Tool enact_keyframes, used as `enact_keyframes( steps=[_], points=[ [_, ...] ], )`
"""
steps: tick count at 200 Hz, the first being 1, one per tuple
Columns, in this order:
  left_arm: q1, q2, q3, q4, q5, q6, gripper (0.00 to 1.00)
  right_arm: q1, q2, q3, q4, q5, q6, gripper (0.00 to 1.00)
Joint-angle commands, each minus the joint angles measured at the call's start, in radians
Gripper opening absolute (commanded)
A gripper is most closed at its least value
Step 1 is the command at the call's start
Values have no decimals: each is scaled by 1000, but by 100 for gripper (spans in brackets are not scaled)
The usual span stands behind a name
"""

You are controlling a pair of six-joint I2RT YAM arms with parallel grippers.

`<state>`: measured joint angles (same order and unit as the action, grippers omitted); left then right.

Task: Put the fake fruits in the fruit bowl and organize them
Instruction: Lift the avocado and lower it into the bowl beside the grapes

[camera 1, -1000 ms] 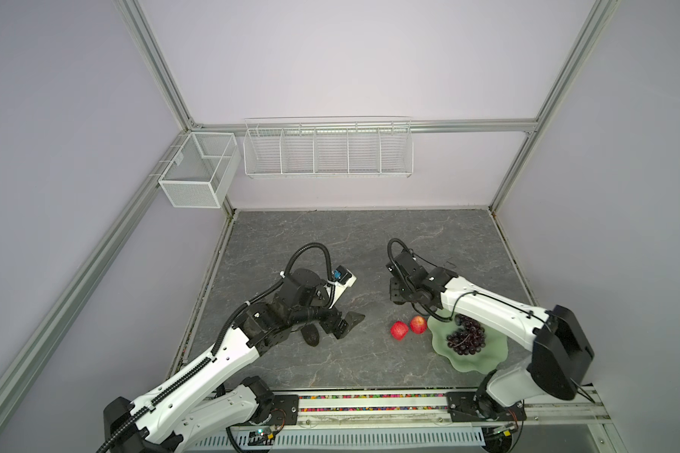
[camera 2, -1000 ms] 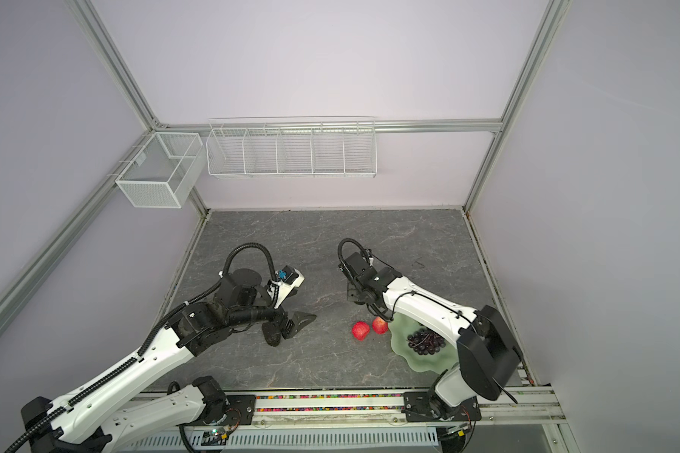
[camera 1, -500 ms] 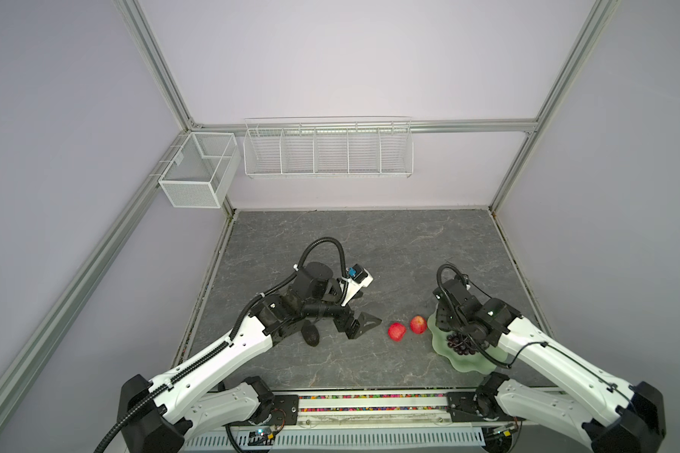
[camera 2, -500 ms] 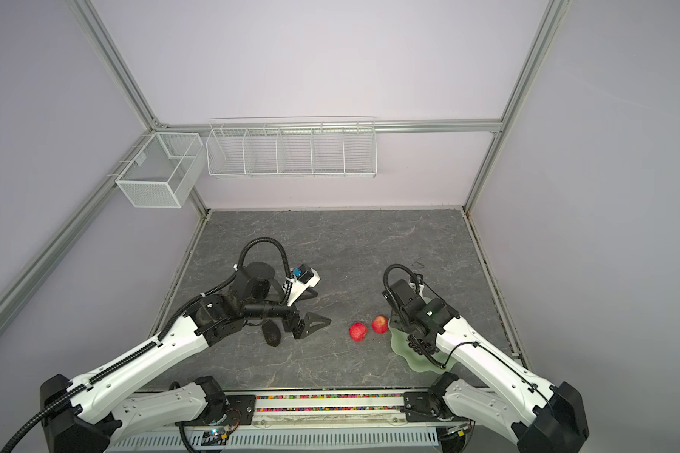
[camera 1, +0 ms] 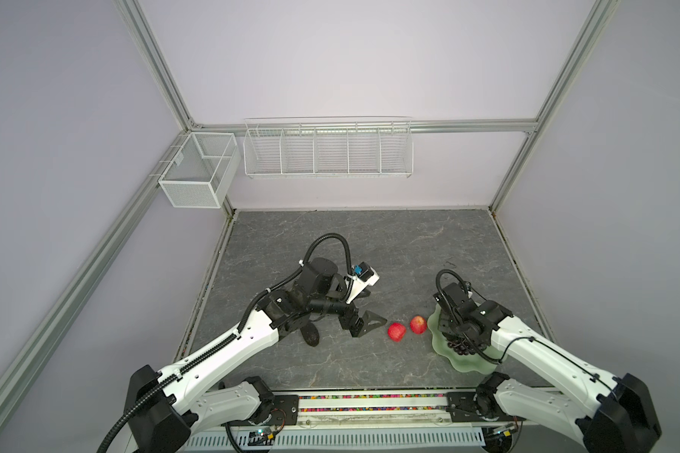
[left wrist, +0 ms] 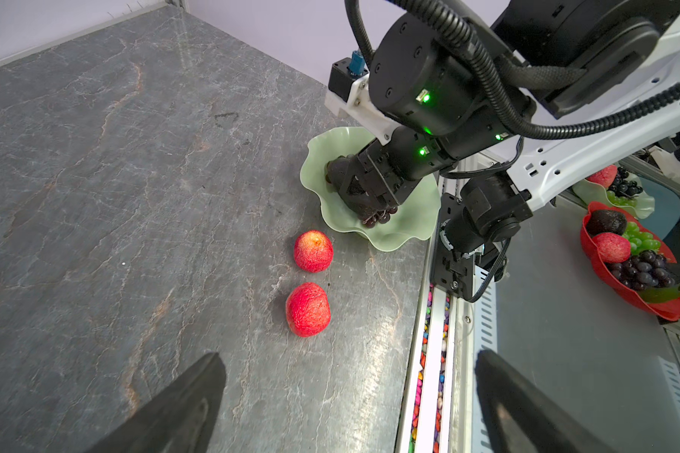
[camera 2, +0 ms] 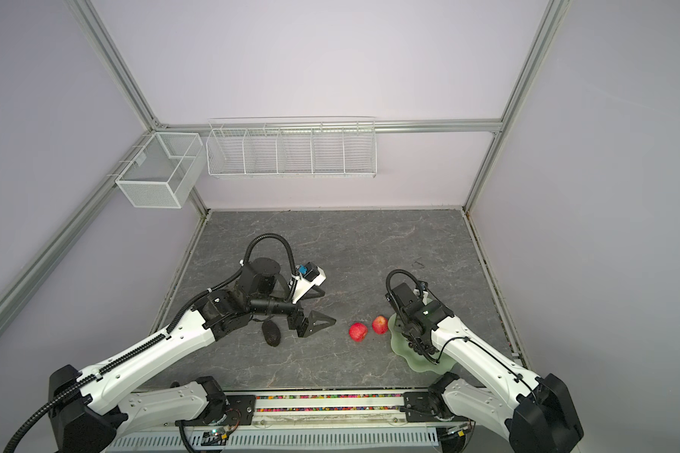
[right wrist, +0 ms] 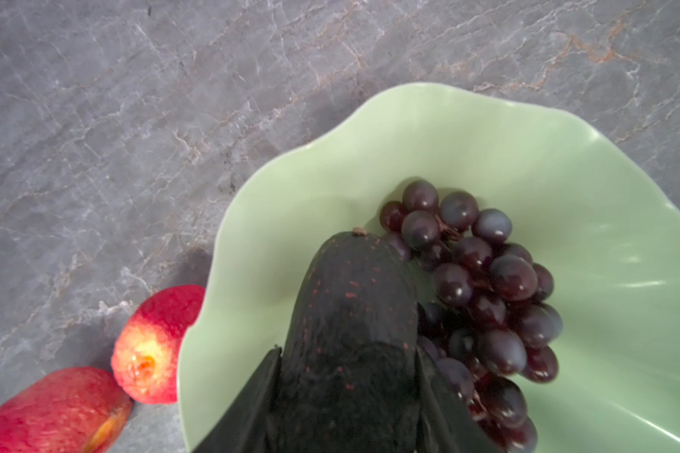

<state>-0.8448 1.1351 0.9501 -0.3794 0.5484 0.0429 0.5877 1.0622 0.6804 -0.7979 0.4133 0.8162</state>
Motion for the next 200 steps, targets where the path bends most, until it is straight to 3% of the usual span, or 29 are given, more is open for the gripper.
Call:
enact_keyframes(
  steps=[1,71,200],
  points=[
    [-5,7,-8,17,19,28,99,-22,26,-1,50,-15,-21,39],
    [-5,-3,-9,7,-1,41,99,-55,128,-15,129,-47,-47,40],
    [-5,-6,-7,1,4,41,99,-55,69,22,20,5,-54,66]
  ],
)
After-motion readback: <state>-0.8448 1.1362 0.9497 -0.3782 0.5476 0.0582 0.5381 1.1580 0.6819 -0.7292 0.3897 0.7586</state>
